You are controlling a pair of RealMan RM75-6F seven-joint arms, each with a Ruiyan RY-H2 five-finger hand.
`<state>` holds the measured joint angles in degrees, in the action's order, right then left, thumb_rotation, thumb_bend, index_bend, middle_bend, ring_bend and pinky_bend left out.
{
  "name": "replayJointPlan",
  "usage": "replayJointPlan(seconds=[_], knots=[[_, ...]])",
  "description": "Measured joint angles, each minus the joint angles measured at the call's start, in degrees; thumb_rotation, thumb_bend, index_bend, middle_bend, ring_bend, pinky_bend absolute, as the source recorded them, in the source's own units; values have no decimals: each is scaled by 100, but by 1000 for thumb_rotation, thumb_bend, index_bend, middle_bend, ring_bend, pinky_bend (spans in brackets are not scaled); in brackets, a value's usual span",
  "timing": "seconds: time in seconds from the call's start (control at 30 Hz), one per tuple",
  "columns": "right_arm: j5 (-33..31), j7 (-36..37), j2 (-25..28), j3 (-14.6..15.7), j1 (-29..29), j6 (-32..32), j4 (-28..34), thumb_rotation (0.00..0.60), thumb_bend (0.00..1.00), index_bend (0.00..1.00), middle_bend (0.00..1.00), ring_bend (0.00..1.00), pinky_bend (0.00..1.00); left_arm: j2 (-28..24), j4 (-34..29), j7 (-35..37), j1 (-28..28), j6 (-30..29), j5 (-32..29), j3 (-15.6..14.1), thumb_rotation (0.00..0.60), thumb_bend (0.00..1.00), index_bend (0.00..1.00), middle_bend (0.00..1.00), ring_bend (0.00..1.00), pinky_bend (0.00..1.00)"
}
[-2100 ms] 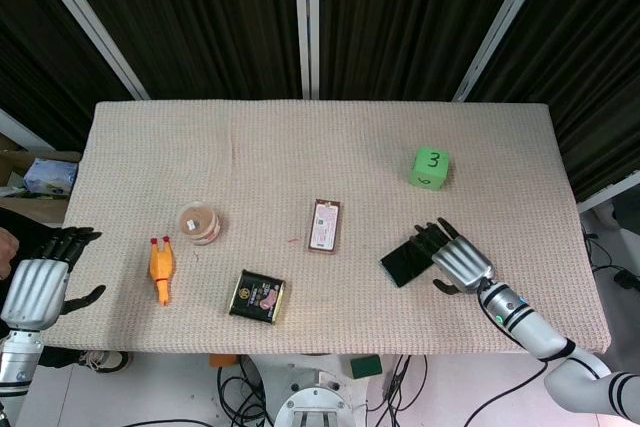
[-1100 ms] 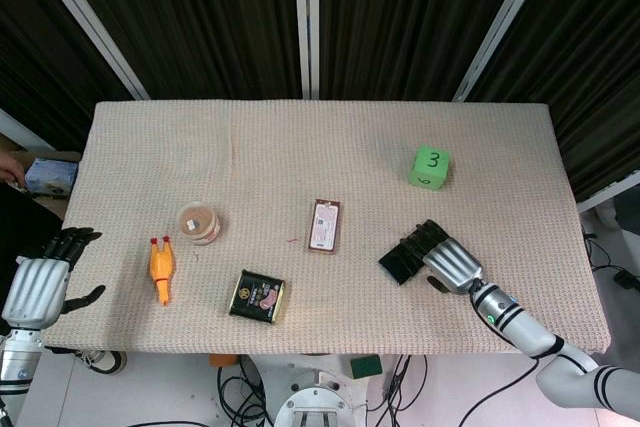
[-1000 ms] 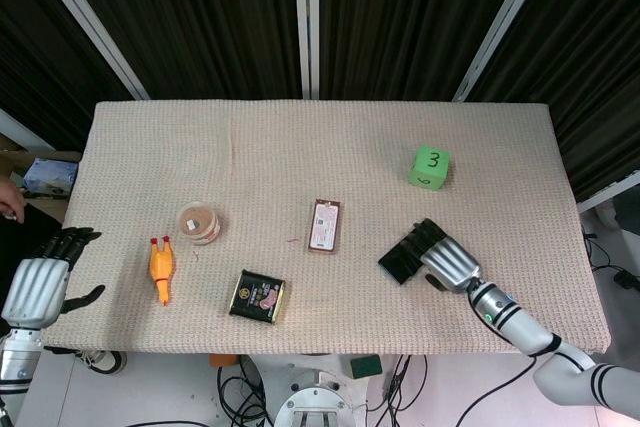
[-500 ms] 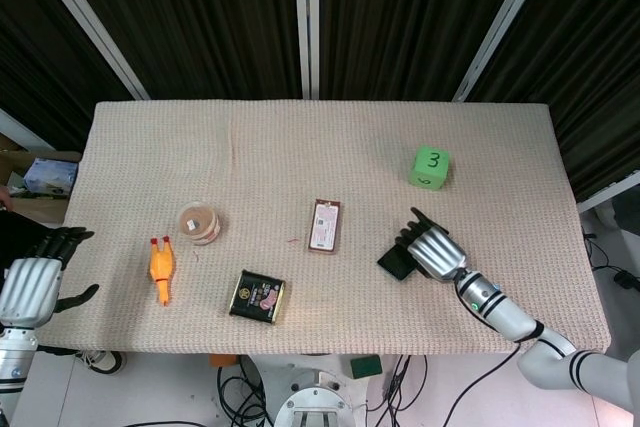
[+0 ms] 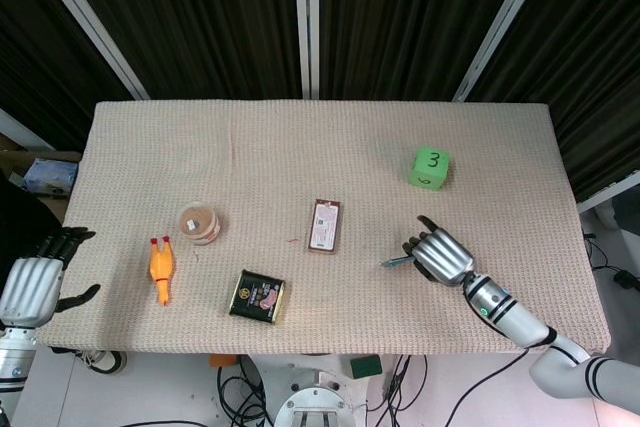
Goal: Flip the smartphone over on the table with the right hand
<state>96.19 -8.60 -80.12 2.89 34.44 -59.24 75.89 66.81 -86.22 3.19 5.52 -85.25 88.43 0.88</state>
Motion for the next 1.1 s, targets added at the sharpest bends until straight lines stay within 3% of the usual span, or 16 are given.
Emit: replayJointPlan(seconds=[0.13,0.2,0.27,0.3,0.33,0.37,0.53,0.87,1.03,1.1], knots=[[-264,23,235,22,27,357,311,600,805,808,697,538,183,19,21,14,7,20,3,-9,600,120,225,201,152,338],[-421,99,300,26,77,633,435,600,786,702,595,436,133,19,24,14,4,16,0,-9,600,120,225,201,152,338],[-501,165,331,29,128,825,485,600,741,370,286,145,31,13,26,14,0,19,-16,-7,600,120,225,201,152,338],[-516,181,326,24,144,873,470,600,715,212,154,53,6,10,28,15,0,21,-23,-4,600,121,225,201,152,338],[-526,183,311,13,149,866,435,600,683,59,37,0,0,7,30,19,0,25,-30,-2,600,120,225,201,152,338],[-542,191,287,-8,150,831,389,600,659,4,2,0,0,4,33,24,3,33,-36,1,600,120,225,201,152,339],[-534,582,17,-181,122,340,-5,600,496,0,0,0,0,9,45,35,16,60,-40,1,600,120,225,201,152,340],[-313,1077,-501,-358,222,-92,-961,600,501,0,0,0,0,15,57,37,-3,37,-53,-4,600,120,225,201,152,339],[-134,973,-547,-370,-49,-1063,-1027,593,465,0,0,0,0,29,94,75,-22,10,-60,0,600,121,225,201,152,338],[-155,837,-494,-351,-350,-1521,-933,551,450,0,0,0,0,44,125,103,-27,-9,-51,0,600,121,225,201,152,337]])
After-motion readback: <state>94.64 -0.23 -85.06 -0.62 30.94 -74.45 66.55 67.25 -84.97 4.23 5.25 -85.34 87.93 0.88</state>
